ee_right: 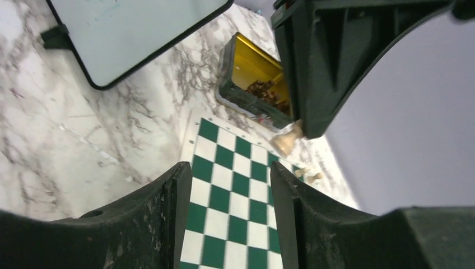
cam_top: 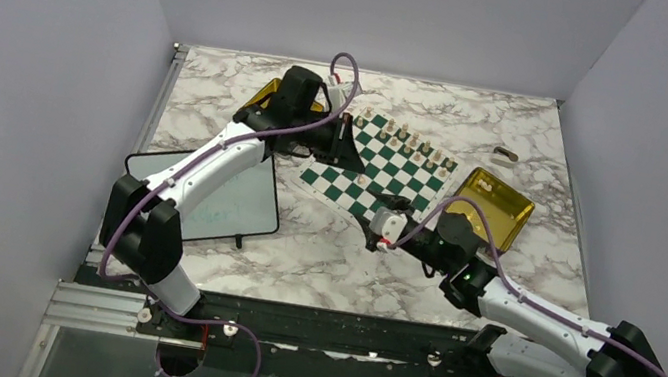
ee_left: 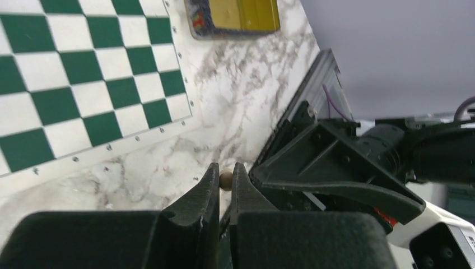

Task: Set up the chess pieces on the board
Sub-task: Place the chess piece on the chessboard.

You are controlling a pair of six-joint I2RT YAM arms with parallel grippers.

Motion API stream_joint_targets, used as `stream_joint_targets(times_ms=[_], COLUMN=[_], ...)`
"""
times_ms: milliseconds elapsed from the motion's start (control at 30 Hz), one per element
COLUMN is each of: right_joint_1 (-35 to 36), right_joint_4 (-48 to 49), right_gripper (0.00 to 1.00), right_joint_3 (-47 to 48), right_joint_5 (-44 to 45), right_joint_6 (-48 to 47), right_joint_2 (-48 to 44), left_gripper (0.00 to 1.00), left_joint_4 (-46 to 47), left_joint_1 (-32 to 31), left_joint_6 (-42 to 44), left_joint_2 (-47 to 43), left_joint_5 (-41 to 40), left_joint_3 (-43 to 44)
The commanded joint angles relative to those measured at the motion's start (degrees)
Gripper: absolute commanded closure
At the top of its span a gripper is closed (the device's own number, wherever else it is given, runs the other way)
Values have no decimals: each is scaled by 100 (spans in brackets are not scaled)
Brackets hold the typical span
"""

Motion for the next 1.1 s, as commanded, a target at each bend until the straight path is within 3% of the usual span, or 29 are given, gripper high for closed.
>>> stream_joint_targets(times_ms=[0,200,400,500,533,567,833,1067], right_joint_1=[32,33,32,25,32,27,31,33], right_joint_4=[-17,-1009,-2264,-2864,-3015,-3202,-4121,-4561], right_gripper=[41,35,21,18,5,1,0,0], right_joint_3=[132,297,400,464,469,474,313,270], right_joint_5=[187,1337,2017,2240,2317,2406,2571,2867], right_joint_6=[2005,4709,6029,6326,6408,6501,6764,6731], right_joint_2=[-155,-423,-818,-1019,-1089,-1159,-1899,-2509], left_gripper=[95,95,96,96,96,96,98,98], left_joint_4=[235,239,427,731,811,872,1329,2256], left_joint_1=[-51,-287,-558,-574,-583,-585,-672,-673], left_joint_6=[90,677,1227,1259,1278,1295,1581,1634], left_joint_2=[55,600,1366,1756,1898,2040,3112,3448], left_joint_5=[-1168,-2737,-4248,-4519,-4664,-4807,-5460,-5591], left_joint_3=[526,1149,1873,2047,2117,2202,2794,2666])
